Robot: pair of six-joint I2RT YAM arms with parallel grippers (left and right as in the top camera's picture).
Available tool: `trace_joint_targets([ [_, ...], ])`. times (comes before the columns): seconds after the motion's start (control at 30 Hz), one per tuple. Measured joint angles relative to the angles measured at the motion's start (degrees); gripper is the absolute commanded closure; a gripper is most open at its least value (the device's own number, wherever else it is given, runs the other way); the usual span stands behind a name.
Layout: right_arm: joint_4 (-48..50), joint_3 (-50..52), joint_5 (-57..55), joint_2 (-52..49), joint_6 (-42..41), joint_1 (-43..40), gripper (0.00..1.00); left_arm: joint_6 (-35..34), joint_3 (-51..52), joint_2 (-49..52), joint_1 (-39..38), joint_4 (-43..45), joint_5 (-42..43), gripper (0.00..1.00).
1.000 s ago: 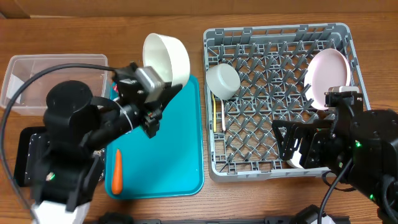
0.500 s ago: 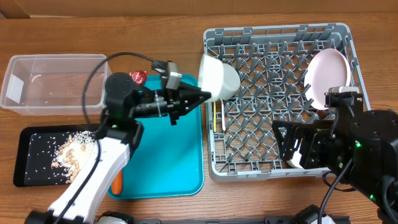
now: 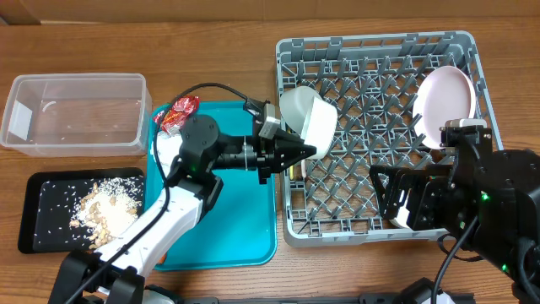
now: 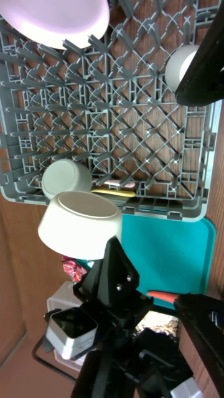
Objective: Sort waste into correct bins and load items into the dishwasher rack
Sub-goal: 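Lift the empty bowl and swing it toward the rack, left gripper, then lower the bowl into the rack's front left area with the left gripper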
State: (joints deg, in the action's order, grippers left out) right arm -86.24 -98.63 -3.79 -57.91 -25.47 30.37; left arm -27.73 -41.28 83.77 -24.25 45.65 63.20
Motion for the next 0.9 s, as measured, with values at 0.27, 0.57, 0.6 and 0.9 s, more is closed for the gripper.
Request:
trace_joint_targets([
  [0.27,0.11,0.0,0.0,0.0,-0.02,0.0,0.0,-13.25,2.36,0.0,-1.64,-2.32,-12.52,0.96],
  [0.57,0.17,0.0,0.0,0.0,0.0,0.0,0.0,-18.93,4.28,0.0,-4.59,7.21,-22.38,0.96],
  [0.6,0.04,0.0,0.0,0.0,-0.02,0.0,0.0,-19.28,5.31,0.0,-5.77,8.9,-24.22,0.96],
  [0.9,-0.28,0.0,-0.02,0.0,0.0,0.0,0.0,-20.02,15.39,0.11,-10.23,22.84,-33.92,0.96],
])
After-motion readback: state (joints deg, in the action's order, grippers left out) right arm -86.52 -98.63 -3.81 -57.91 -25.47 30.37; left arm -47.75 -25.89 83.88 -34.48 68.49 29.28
